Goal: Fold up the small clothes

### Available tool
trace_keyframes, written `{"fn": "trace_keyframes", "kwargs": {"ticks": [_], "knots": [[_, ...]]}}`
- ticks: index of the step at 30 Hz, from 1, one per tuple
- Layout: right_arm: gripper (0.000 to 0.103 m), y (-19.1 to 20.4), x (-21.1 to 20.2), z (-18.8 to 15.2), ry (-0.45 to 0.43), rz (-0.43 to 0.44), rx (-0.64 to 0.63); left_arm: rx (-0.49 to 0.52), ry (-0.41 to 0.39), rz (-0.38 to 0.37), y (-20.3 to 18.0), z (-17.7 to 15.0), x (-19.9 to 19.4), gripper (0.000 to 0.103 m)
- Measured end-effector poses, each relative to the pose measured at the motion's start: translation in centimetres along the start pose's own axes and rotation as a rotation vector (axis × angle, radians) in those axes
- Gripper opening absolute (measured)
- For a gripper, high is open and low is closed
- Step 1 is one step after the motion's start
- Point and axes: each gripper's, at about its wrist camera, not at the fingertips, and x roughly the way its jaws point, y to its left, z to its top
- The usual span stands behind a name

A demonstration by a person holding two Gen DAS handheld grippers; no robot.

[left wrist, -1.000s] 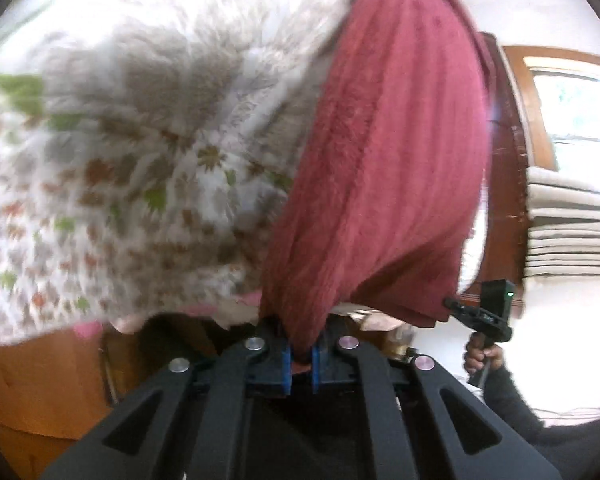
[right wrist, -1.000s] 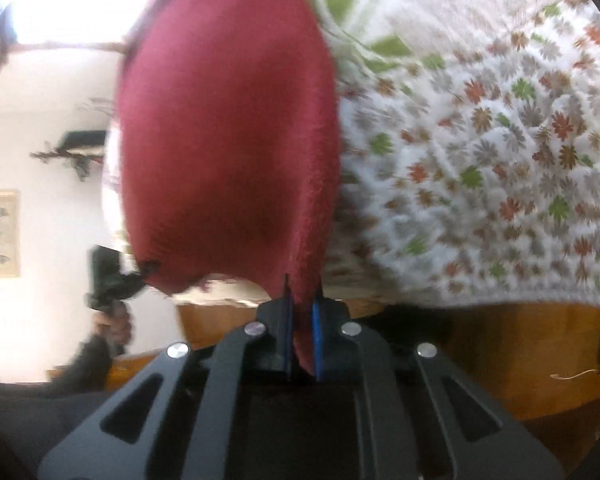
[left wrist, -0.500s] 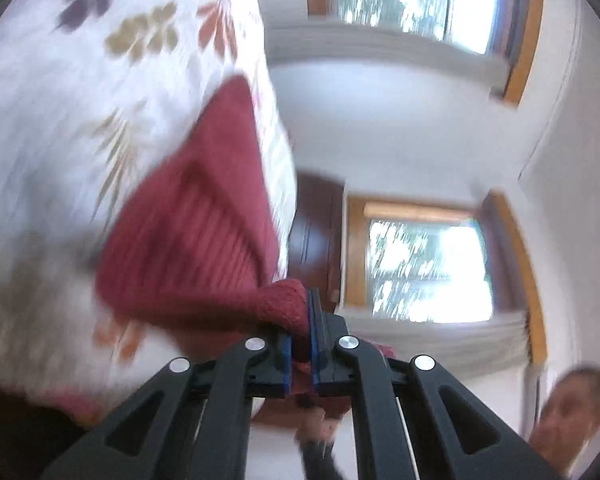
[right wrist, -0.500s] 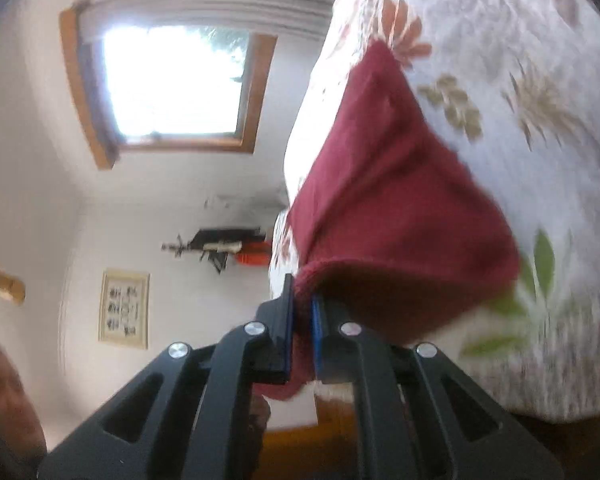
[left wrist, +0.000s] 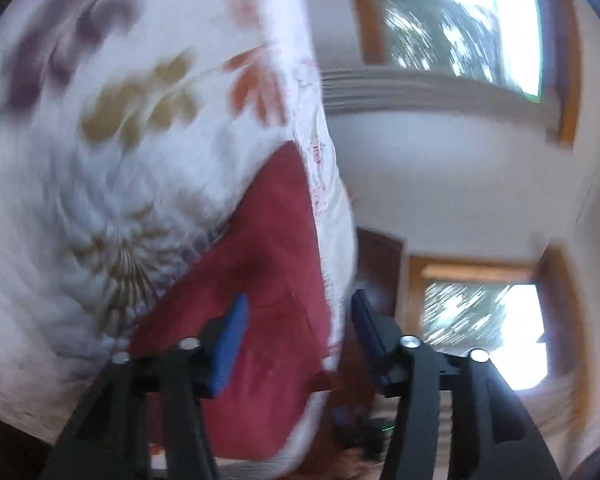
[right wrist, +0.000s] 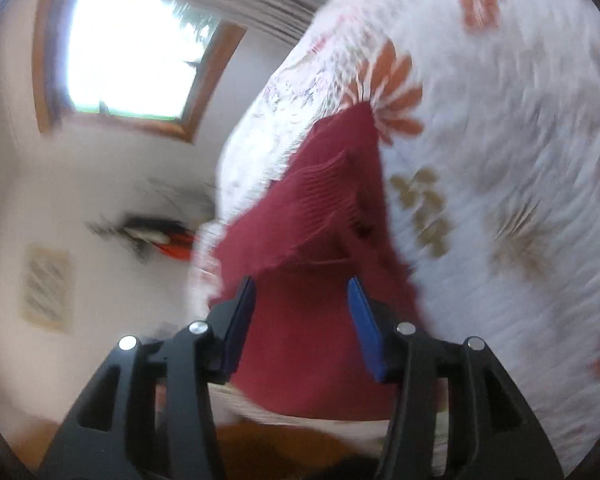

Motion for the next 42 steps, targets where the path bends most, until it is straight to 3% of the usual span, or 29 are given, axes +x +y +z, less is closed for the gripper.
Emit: {"fn": "trace_keyframes", "kwargs": {"ticks": [4, 6, 9, 13, 21, 24, 25, 26, 27, 29, 32, 35, 37, 38, 39, 40, 42], "knots": [[0.055, 0.9, 2.0, -0.7, 0.064, -0.131, -0.221, 0.296, 0.038, 0.224, -4.6, -1.0, -0.5, 0.078], [0.059, 1.9, 4.1, -1.0, 0.082, -0.194, -0.345, 0.402, 0.074, 0.298, -4.8, -2.4, -0.1, 0.086], [0.061, 2.6, 7.2, -2.0, 0.105, -0.251, -0.459, 0.501, 0.196, 0.378, -4.0, -3.2, 2.0, 0.088], [0.062, 3.6, 9.2, -1.8, 0.122, -0.319, -0.521, 0.496, 0.261, 0.392, -2.2, -2.2, 3.7, 0.088], [0.062, 3.7, 10.4, -0.6, 0.155, -0.344, -0.445, 0.527, 0.382, 0.413, -0.9, 1.3, 7.8, 0.089], [0.064, 3.9, 10.3, -0.3, 0.155, -0.328, -0.414, 0.547, 0.441, 0.377, -1.2, 1.6, 8.9, 0.088], [0.064, 4.0, 10.4, -0.2, 0.156, -0.326, -0.41, 0.578, 0.46, 0.367, -1.5, 1.6, 9.3, 0.086], [0.064, 4.0, 10.4, -0.2, 0.158, -0.324, -0.404, 0.6, 0.464, 0.366, -1.8, 1.5, 9.5, 0.074], [0.062, 3.9, 10.4, -0.2, 0.165, -0.318, -0.397, 0.631, 0.477, 0.364, -2.0, 1.5, 9.8, 0.053], [0.043, 3.7, 10.7, -0.3, 0.198, -0.301, -0.378, 0.65, 0.487, 0.375, -1.9, 1.7, 10.2, 0.037], [0.029, 3.6, 10.6, -0.5, 0.21, -0.305, -0.38, 0.677, 0.489, 0.38, -2.1, 1.8, 10.0, 0.024], [0.028, 3.4, 10.3, -0.6, 0.208, -0.301, -0.384, 0.687, 0.477, 0.379, -2.3, 2.0, 9.5, 0.017], [0.032, 3.4, 10.2, -0.6, 0.201, -0.307, -0.389, 0.685, 0.471, 0.384, -2.2, 2.0, 9.2, 0.021], [0.041, 3.3, 10.2, -0.6, 0.194, -0.318, -0.393, 0.676, 0.472, 0.385, -2.1, 2.0, 9.3, 0.035], [0.043, 3.2, 10.2, -0.5, 0.183, -0.327, -0.394, 0.667, 0.48, 0.383, -1.9, 1.9, 9.5, 0.053], [0.043, 3.1, 10.1, -0.4, 0.175, -0.335, -0.39, 0.661, 0.488, 0.381, -1.8, 1.8, 9.7, 0.058], [0.044, 2.9, 10.0, -0.2, 0.172, -0.337, -0.385, 0.68, 0.506, 0.39, -1.8, 1.3, 10.3, 0.057]]}}
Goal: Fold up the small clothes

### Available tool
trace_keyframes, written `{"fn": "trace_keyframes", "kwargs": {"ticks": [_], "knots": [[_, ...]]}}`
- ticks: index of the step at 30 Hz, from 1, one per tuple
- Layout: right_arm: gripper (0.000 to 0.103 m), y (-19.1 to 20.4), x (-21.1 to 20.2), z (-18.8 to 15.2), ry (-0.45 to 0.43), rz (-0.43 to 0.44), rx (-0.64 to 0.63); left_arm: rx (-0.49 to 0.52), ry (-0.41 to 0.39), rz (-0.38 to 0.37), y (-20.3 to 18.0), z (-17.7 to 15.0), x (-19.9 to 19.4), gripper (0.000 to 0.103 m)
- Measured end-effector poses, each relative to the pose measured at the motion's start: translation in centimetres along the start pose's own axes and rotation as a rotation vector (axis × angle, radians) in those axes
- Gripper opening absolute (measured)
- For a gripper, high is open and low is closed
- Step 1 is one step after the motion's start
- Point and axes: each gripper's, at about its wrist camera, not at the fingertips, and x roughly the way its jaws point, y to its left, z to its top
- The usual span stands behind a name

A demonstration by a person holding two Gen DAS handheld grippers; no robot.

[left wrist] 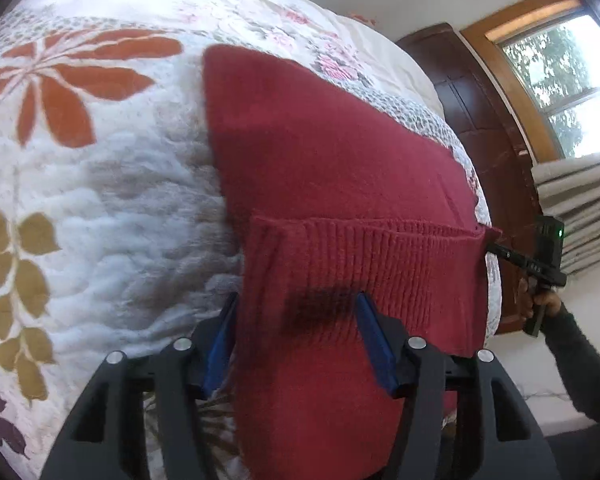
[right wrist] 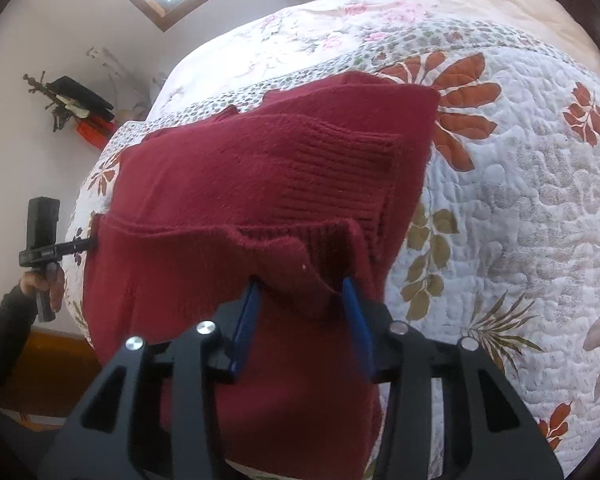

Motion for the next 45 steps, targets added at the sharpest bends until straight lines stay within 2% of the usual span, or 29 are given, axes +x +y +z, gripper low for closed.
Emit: {"fn": "trace_keyframes", "kwargs": {"ticks": [1, 3, 5, 6, 8, 9, 10, 13, 18, 21, 22, 24, 25, 26, 30, 33, 40, 45], "knots": [[0.044, 0.0, -0.1, 0.0, -0.002, 0.002, -0.001, 0.009, 0.006, 0.01, -0.2, 0.0, 0.2, 0.054], [0.042, 0.0, -0.1, 0.0, 0.003, 0.007, -0.006, 0.024, 0.008, 0.04, -0.4, 0.0, 0.3, 0.039], [0.017, 0.1, 0.0, -0.1, 0.017, -0.012, -0.013, 0.02, -0.007, 0.061, -0.3, 0.0, 0.0, 0.028], [0.014, 0.3, -0.1, -0.2, 0.021, -0.015, -0.021, 0.008, -0.024, 0.069, -0.1, -0.1, -0.5, 0.021], [0.013, 0.4, -0.4, -0.4, 0.013, -0.003, -0.025, -0.006, -0.045, 0.067, -0.2, -0.4, -1.0, 0.017], [0.015, 0.5, -0.6, -0.4, 0.003, -0.014, -0.032, -0.011, -0.052, 0.062, -0.1, -0.6, -1.2, 0.016], [0.022, 0.5, -0.7, -0.5, -0.008, -0.028, -0.039, -0.014, -0.055, 0.06, -0.1, -0.9, -1.3, 0.016], [0.062, -0.1, -1.6, -0.4, -0.044, -0.054, -0.015, -0.022, -0.055, 0.062, 0.1, -1.0, -1.3, 0.016], [0.063, -1.1, -2.7, 0.1, -0.089, -0.081, -0.008, -0.009, -0.045, 0.073, 0.1, -0.8, -1.1, 0.015], [0.065, -1.1, -1.3, 0.6, -0.045, -0.05, -0.026, -0.006, -0.044, 0.075, -0.3, -0.7, -0.8, 0.015], [0.064, -1.2, -0.8, 0.7, -0.036, -0.036, -0.028, -0.005, -0.046, 0.075, -0.4, -0.7, -0.8, 0.015], [0.045, -1.5, 0.2, 1.0, -0.02, -0.008, -0.013, -0.004, -0.049, 0.081, -0.4, -0.8, -0.8, 0.015], [0.021, -1.6, 0.6, 1.1, -0.004, 0.014, 0.0, -0.002, -0.051, 0.087, -0.6, -0.7, -0.8, 0.015], [0.014, -1.7, 0.9, 1.1, 0.01, 0.015, 0.002, 0.002, -0.052, 0.098, -0.9, -0.7, -0.6, 0.013], [0.011, -0.9, 0.0, 0.5, -0.004, 0.0, -0.02, 0.028, -0.074, 0.141, -2.2, -1.0, -1.1, 0.012], [0.013, -0.5, -1.4, 0.1, -0.032, -0.019, -0.026, 0.029, -0.113, 0.152, -2.8, -1.5, -2.0, 0.012], [0.009, 1.4, -4.2, -1.2, -0.114, -0.041, -0.053, 0.068, -0.228, 0.17, -4.8, -2.9, -4.6, 0.011], [0.009, 0.8, -3.8, -2.1, -0.112, -0.038, -0.018, 0.075, -0.215, 0.222, -4.9, -3.5, -4.0, 0.008]]}}
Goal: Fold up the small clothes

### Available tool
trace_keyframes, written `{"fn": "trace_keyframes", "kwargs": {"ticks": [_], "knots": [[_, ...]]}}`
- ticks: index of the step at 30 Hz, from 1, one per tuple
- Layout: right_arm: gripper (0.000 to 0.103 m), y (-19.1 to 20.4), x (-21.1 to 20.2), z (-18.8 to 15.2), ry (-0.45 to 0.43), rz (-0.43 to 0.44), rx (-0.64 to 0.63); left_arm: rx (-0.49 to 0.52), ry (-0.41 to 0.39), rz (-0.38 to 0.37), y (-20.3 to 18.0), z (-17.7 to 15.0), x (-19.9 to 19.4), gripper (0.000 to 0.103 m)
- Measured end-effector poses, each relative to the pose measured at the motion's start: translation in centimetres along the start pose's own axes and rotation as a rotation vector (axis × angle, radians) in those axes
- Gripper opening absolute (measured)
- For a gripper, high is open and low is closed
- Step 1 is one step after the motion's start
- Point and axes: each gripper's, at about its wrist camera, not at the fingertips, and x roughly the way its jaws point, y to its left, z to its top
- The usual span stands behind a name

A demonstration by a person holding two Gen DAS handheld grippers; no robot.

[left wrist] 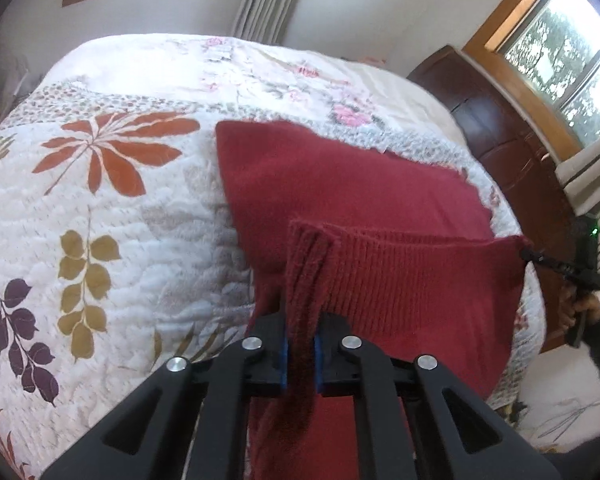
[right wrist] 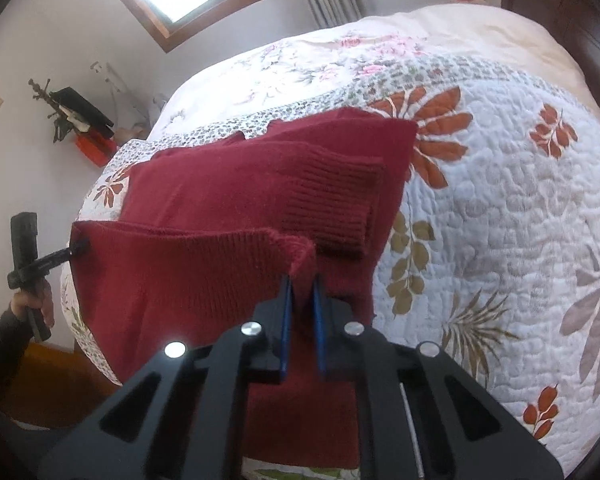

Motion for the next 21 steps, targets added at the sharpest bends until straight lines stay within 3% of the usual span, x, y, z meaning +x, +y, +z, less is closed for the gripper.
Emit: {"fn": "trace_keyframes", "kwargs": {"ticks": [3, 6, 10, 16, 21], "knots": [[0.009, 0.2, 0.5, 0.2, 0.001, -0.011, 0.004, 0.017, 0.018, 0.051, -0.3, 0.1, 0.8, 0.008], [0.009, 0.8, -0.1, 0.8, -0.017, -0.026, -0.017, 0.054, -0.012, 0.063, -1.2, 0.5, 0.3, 0.008], [0.008, 1.5, -3.0, 0.3, -0.077, -0.029, -0.028, 0.107, -0.101, 0.07, -2.5, 0.2, -3.2, 0.008], [0.008, 1.7, -8.1, -1.4, -0.197, -0.04, 0.056, 0.087, -0.231, 0.045, -3.8, -0.9, -8.6, 0.008], [0.008, 3.0, -12.8, -0.7, -0.302, -0.043, 0.061, 0.098, -0.349, 0.026, -5.7, 0.0, -13.5, 0.008]]}}
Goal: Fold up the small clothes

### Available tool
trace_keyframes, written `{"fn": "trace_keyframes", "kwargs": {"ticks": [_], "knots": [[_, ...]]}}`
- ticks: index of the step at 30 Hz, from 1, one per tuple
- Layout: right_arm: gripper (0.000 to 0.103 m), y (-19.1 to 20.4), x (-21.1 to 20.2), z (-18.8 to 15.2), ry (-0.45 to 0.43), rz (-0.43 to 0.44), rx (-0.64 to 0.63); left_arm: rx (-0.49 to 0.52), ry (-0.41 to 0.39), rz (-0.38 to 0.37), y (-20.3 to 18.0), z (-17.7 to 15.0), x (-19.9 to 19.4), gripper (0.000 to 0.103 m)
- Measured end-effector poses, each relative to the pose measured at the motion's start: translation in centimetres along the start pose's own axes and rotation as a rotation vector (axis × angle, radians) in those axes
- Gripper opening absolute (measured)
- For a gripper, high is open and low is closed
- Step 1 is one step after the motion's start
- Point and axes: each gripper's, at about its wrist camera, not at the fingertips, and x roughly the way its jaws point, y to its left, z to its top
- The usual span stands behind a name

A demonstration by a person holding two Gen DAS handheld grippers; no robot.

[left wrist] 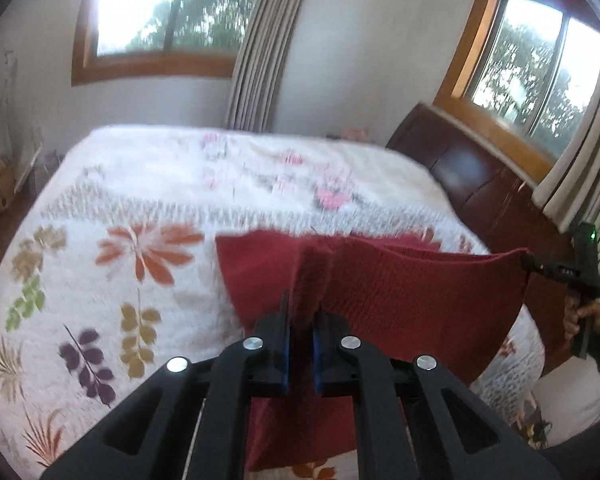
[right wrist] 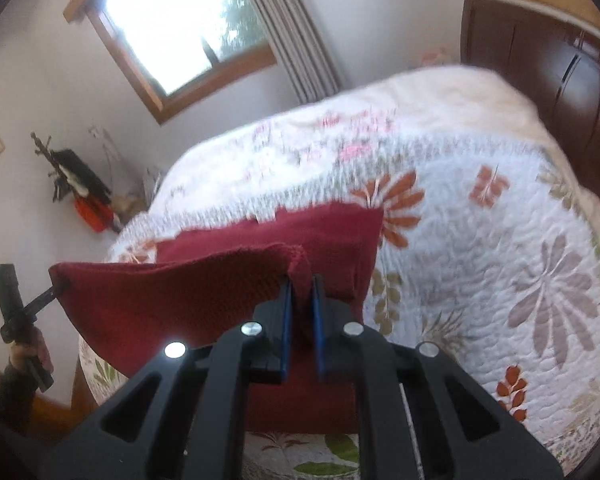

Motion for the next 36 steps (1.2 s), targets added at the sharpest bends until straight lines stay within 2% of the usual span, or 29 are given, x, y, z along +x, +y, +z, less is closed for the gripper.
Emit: {"fn": "trace_keyframes", "kwargs": {"ticks": [4, 8, 10, 13, 16, 20, 25, 28, 32, 36], "knots": [[0.008, 1.0, -2.7, 3.1, -0.095, 0.011, -0.013, 0.001, -0.099, -0.039, -0.8, 3.4, -2.8, 0.008], [0.008, 1.4, -2.1, 6.0, -0.113, 0.053, -0.033, 0.016, -0.13, -0.09, -0.6, 6.5, -1.6, 0.008], [0.008, 1.4, -0.7, 6.8, -0.099, 0.047, -0.052, 0.012, -0.106, -0.108, 0.2, 7.1, 1.0, 0.008], [0.008, 1.1, 2.5, 7.8, -0.045, 0.047, -0.06, -0.058, -0.028, -0.145, 2.3, 6.9, 6.2, 0.007], [0.008, 1.2, 5.4, 8.4, 0.008, 0.025, -0.082, -0.11, 0.025, -0.151, 4.0, 6.8, 10.2, 0.007], [0.008, 1.6, 7.2, 9.9, 0.024, 0.006, -0.107, -0.144, 0.022, -0.158, 4.7, 7.8, 12.0, 0.007], [0.008, 1.0, 9.4, 12.7, 0.038, 0.002, -0.092, -0.123, 0.019, -0.162, 4.9, 10.7, 13.4, 0.007], [0.008, -0.8, 13.3, 12.9, 0.122, 0.005, -0.014, -0.171, 0.098, -0.163, 6.5, 10.8, 17.1, 0.007], [0.008, -2.8, 18.4, 11.8, 0.244, -0.035, 0.039, -0.248, 0.25, -0.143, 9.1, 8.5, 22.6, 0.006], [0.008, -4.3, 21.2, 11.6, 0.3, -0.079, 0.048, -0.312, 0.3, -0.133, 10.7, 8.0, 25.0, 0.006]]}}
